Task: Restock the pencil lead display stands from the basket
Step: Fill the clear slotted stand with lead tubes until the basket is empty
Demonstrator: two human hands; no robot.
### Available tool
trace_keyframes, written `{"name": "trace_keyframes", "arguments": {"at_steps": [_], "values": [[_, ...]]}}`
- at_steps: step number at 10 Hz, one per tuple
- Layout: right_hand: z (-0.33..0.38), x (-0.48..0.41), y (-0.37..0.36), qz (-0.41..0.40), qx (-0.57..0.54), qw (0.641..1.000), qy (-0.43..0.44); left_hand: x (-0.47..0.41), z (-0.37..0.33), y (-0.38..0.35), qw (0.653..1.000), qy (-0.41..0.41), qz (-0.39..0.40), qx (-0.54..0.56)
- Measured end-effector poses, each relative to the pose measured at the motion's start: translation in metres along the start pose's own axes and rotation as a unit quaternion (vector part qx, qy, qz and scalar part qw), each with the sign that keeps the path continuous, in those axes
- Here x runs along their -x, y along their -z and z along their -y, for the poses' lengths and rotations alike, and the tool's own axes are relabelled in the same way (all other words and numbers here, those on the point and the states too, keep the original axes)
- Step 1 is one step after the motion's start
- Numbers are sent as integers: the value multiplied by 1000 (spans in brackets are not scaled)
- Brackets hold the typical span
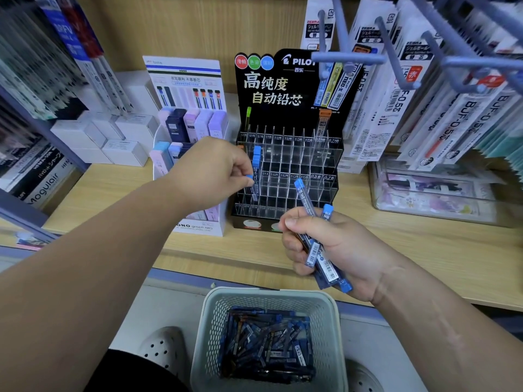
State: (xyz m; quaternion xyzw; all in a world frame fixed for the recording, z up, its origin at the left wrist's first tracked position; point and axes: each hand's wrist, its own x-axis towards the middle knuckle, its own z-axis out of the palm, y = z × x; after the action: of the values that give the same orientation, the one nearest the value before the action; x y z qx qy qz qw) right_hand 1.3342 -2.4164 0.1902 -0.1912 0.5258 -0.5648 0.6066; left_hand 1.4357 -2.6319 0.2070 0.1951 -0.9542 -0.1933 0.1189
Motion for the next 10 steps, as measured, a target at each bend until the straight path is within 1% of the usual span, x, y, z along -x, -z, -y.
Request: {"name": "trace_keyframes", "arguments": {"at_steps": [1, 2, 3, 4, 5, 6, 7, 8, 9, 10], "values": [[0, 0, 1, 2, -2, 1000, -1, -2, -2, -9, 997, -30, -32, -61], [-1, -1, 0, -1, -5, 1000, -3, -3, -7, -15, 990, -35, -44, -132], [-1, -1, 0, -2, -7, 1000, -5, -3, -10, -19, 983, -36, -21, -181], [-1, -1, 1, -3, -3, 1000, -5, -2, -11, -23, 982, -36, -16, -183], [-1, -2, 0, 0, 0, 1000, -4, -1, -10, -22, 984, -16, -3, -176], [0, -3, -2, 11, 0, 1000, 0, 3, -10, -13, 992, 11, -9, -127], [0, -3, -4, 24, 6, 1000, 4, 10, -22, 1, 994, 60, -38, 80], [-1, -4, -7, 48, 8, 999, 7, 19, -43, 12, 923, 150, 27, 352], [-2, -5, -10, 63, 18, 998, 9, 26, -52, 11, 900, 156, 59, 402], [-3, -5, -13, 66, 30, 997, 16, 29, -53, 4, 878, 172, 49, 444]]}}
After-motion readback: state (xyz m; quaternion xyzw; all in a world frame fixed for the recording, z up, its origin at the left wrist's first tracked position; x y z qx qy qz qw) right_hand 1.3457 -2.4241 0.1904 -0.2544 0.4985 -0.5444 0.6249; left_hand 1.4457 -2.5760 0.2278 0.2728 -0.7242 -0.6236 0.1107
